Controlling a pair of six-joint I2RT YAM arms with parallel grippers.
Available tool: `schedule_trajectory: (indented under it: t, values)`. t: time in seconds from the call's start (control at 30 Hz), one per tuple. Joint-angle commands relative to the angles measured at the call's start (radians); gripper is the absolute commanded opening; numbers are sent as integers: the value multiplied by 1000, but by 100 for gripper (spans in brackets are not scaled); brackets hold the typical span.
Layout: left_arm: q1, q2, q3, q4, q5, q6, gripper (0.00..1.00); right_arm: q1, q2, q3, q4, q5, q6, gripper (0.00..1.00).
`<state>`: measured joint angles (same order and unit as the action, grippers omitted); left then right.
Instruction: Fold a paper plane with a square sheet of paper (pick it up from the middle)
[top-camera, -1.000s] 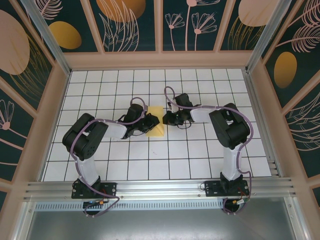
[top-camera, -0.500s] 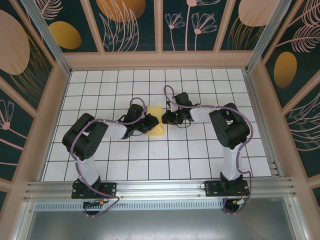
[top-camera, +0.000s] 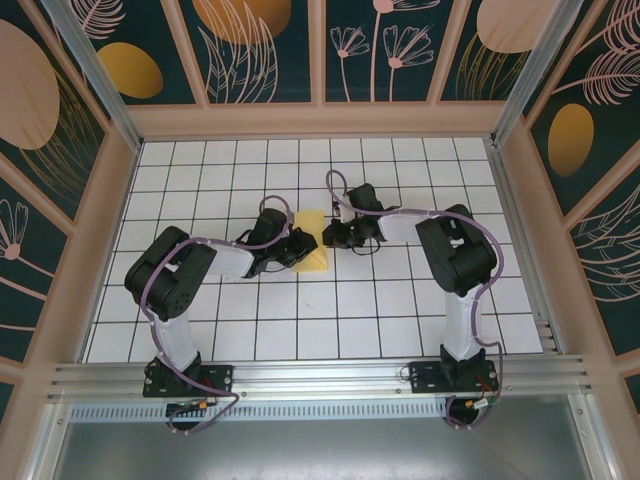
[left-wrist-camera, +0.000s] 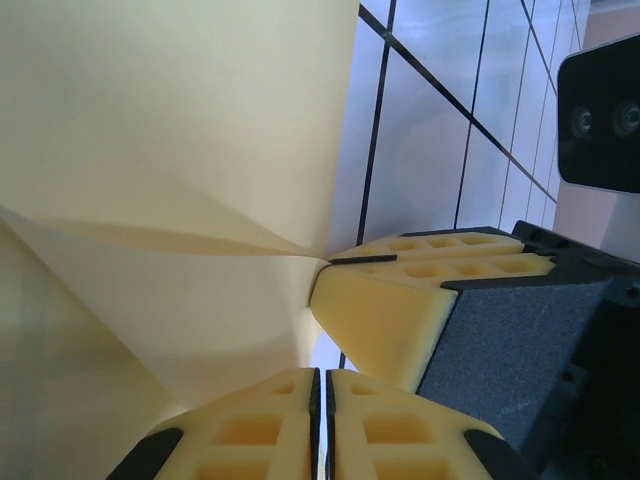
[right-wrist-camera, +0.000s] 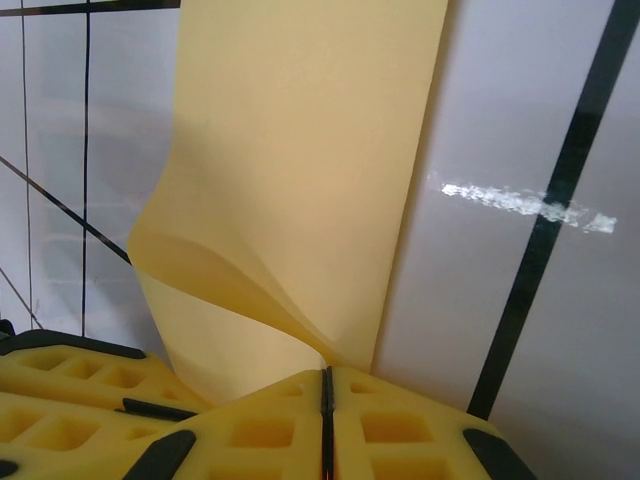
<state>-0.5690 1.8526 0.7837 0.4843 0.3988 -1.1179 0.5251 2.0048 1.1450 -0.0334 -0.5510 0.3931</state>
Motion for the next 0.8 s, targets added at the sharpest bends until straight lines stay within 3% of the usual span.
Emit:
schedule_trajectory:
  t: [0.0, 0.77]
  values:
    - [-6, 16, 8, -24, -14, 24, 12, 7, 22, 29, -10, -15, -25, 8]
    - [-6, 36, 8, -24, -4, 24, 12, 9, 32, 30, -12, 25, -7, 7]
